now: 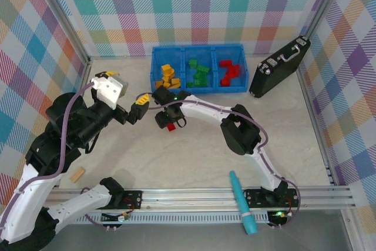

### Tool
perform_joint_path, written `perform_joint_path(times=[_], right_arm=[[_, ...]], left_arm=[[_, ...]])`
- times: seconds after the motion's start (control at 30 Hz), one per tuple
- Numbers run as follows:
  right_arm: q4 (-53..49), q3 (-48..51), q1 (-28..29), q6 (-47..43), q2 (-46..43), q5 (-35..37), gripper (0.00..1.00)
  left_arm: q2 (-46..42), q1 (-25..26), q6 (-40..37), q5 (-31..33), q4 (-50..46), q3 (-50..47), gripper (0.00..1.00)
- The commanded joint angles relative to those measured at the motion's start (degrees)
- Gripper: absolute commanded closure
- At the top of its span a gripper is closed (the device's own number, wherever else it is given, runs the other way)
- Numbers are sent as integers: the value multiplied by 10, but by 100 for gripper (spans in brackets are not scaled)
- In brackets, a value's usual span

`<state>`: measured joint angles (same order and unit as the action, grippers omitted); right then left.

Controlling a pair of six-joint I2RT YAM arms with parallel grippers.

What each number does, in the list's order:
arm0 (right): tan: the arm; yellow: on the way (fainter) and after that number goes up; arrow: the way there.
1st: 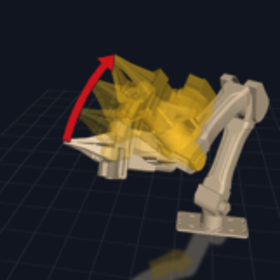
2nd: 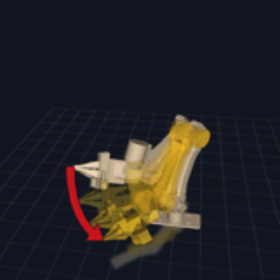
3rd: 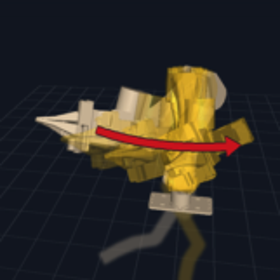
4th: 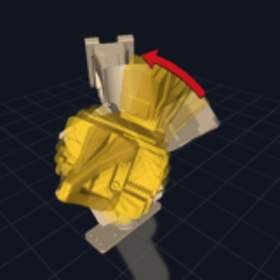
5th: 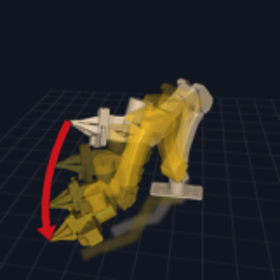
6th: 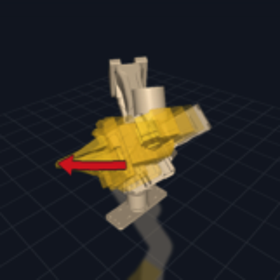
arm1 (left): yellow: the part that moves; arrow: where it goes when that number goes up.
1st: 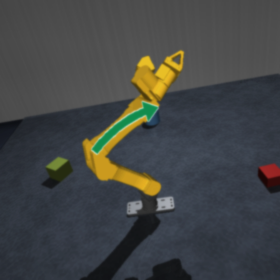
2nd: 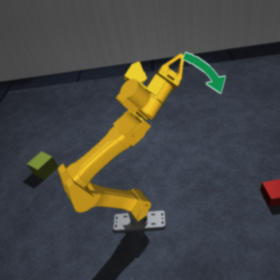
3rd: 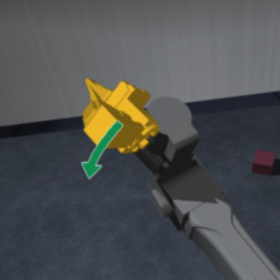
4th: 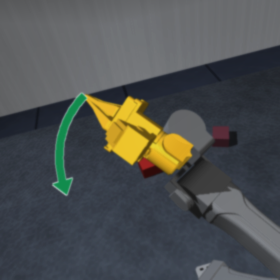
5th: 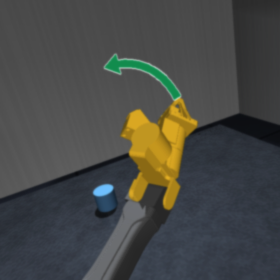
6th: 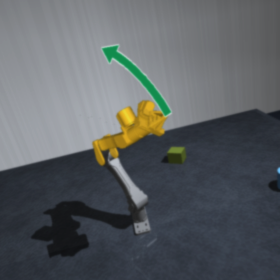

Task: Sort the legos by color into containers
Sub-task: Pick up the lego from the center of the table.

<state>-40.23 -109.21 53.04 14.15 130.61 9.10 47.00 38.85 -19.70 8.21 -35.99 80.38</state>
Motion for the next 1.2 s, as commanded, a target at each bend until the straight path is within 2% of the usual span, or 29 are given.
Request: perform_joint_path(times=[0.0,0.27,0.57,0.67,0.87,1.03,1.17], right_arm=[[-19,-8,5,5,22,-8,30],[-43,-11,5,12,39,2,33],[-61,21,4,4,24,34,58],[-54,64,2,-4,-12,57,66],[-92,170,-31,-7,-135,116,67],[-87,277,-90,-4,-254,133,66],[-70,319,-141,-20,-308,138,66]], left_arm=[[4,4,5,3,8,-3,0],[17,4,8,3,9,-3,0],[40,4,13,-1,12,1,0],[49,4,21,-5,17,2,0],[67,4,21,-5,34,2,0],[89,3,15,-11,41,8,0],[110,1,10,-16,41,18,0]])
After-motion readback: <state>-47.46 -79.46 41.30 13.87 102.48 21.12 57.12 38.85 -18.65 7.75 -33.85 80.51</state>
